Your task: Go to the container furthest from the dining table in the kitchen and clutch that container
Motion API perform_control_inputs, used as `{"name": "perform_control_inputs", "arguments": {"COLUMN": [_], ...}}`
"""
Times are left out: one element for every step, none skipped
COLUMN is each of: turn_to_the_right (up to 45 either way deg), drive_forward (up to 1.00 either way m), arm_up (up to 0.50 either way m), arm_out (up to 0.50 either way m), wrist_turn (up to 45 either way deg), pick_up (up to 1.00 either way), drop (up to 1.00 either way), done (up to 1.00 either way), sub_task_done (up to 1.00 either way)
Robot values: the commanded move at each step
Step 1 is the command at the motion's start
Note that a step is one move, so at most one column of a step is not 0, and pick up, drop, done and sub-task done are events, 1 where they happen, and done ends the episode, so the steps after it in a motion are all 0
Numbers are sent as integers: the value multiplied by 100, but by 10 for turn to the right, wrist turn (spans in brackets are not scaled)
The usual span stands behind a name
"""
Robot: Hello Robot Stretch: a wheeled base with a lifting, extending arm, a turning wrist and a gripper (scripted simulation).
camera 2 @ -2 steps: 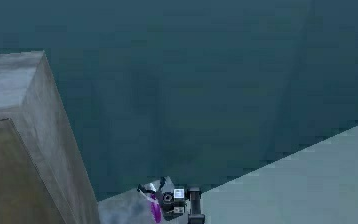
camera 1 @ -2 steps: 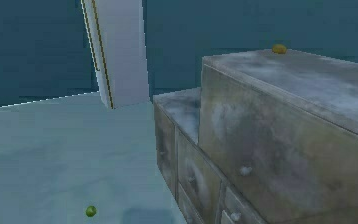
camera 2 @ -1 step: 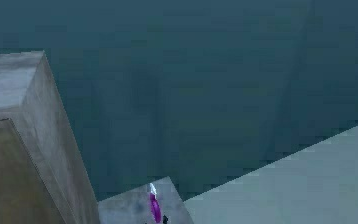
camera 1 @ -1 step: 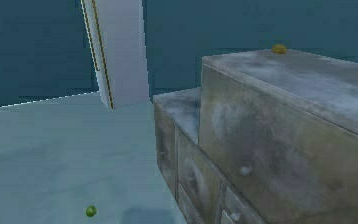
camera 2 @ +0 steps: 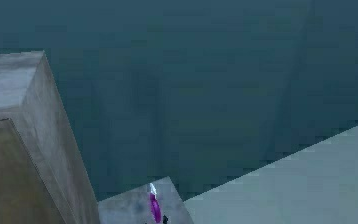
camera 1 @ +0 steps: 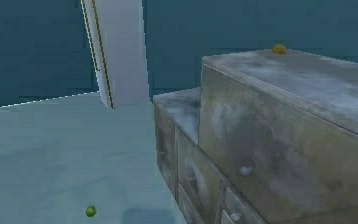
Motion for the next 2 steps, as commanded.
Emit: {"name": "perform_control_inputs", "arguments": {"turn_to_the_right": [0, 0], "drive_forward": [0, 0], "arm_up": [10, 0], "arm_out": [0, 0], "wrist_turn": [0, 0], "pick_up": [0, 0], "drop": [0, 0], "done": [0, 100], "sub_task_done": [0, 0]}}
